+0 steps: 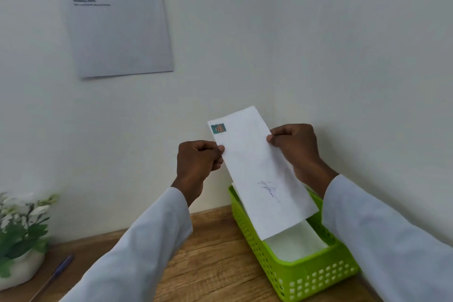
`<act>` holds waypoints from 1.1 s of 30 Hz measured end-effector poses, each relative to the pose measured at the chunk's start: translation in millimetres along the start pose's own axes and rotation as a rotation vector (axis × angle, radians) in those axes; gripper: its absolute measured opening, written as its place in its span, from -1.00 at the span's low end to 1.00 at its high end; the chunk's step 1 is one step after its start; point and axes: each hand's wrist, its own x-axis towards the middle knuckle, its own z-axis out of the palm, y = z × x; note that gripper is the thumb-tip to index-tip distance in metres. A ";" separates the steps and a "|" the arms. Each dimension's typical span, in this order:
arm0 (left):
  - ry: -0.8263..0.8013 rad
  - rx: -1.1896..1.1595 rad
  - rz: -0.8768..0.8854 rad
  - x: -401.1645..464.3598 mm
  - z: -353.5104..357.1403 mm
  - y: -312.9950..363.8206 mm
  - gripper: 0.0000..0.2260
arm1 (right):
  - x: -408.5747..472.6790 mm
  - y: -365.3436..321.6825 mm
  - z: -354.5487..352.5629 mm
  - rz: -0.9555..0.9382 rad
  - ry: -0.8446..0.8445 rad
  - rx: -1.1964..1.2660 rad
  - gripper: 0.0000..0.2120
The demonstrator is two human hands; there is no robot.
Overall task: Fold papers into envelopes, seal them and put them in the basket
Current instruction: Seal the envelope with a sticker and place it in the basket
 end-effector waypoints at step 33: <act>-0.113 0.874 -0.130 -16.1 51.1 -76.6 -0.77 | -9.2 87.5 -14.2 -0.196 -0.310 -1.162 -0.90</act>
